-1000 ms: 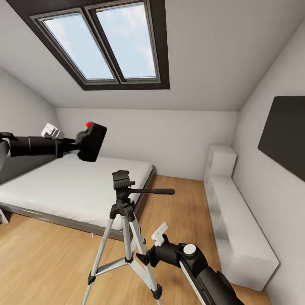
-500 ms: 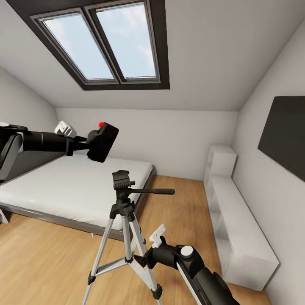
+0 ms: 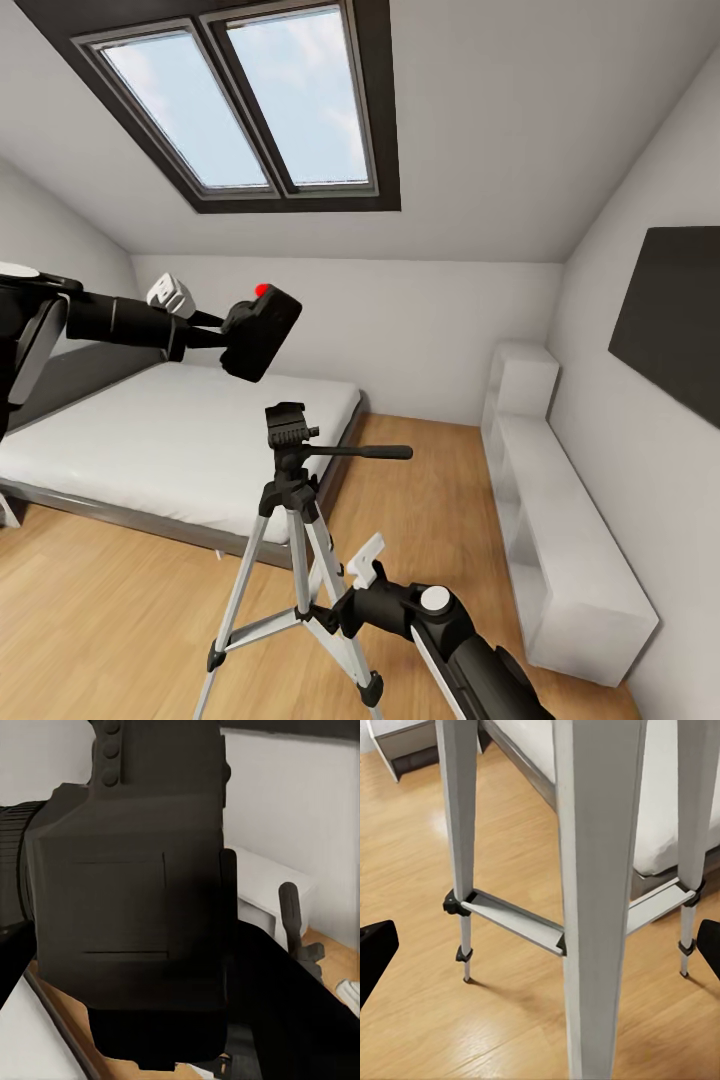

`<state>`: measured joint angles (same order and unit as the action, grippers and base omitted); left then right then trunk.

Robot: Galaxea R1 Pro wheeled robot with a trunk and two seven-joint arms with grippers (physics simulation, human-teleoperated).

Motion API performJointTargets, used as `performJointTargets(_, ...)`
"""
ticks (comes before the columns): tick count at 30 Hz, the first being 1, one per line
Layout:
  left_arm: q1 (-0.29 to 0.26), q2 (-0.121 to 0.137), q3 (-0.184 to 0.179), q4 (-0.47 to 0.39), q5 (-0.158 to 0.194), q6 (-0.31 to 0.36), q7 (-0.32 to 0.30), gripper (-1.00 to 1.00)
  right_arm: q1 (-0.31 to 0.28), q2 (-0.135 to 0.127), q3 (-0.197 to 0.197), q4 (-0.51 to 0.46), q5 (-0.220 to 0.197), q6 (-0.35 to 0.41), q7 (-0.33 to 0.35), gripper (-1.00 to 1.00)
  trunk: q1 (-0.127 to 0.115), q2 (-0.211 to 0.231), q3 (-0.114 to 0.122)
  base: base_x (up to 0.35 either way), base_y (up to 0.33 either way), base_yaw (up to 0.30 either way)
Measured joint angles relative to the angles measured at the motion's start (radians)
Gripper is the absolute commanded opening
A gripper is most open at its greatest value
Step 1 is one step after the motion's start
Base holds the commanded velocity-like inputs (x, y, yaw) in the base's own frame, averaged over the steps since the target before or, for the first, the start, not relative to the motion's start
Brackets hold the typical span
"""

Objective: Attach the digital camera to the camera tripod in the bedroom.

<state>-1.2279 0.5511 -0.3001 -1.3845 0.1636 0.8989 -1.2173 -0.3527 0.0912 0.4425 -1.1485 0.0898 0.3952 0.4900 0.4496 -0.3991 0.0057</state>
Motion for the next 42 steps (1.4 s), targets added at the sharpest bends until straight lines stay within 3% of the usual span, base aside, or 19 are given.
performJointTargets(13,-0.010,0.000,-0.011,-0.013,0.001,-0.002,-0.041,-1.00,-0.003,0.010,0.000,0.008,-0.001,-0.009,0.000,1.00,0.000,0.000,0.000,0.000,0.000,0.000)
performJointTargets(16,-0.030,0.000,-0.012,-0.011,0.003,-0.001,-0.112,-1.00,-0.006,0.012,-0.001,0.010,-0.001,-0.011,0.000,1.00,0.000,0.000,0.000,0.000,0.000,0.000)
performJointTargets(21,-0.050,0.002,-0.013,-0.012,0.000,-0.002,-0.161,-1.00,-0.017,0.013,-0.001,0.027,-0.001,-0.016,0.000,1.00,0.000,0.000,0.000,0.000,0.000,0.000)
performJointTargets(33,-0.063,0.000,-0.013,-0.013,-0.001,0.011,-0.190,-1.00,-0.066,0.014,-0.004,0.124,-0.006,-0.104,0.000,1.00,0.000,0.000,0.000,0.000,0.000,0.000)
performJointTargets(42,-0.082,-0.002,-0.017,-0.014,0.001,0.015,-0.194,-1.00,-0.079,0.015,-0.007,0.161,-0.006,-0.123,0.001,1.00,0.000,0.000,0.000,0.000,0.000,0.000)
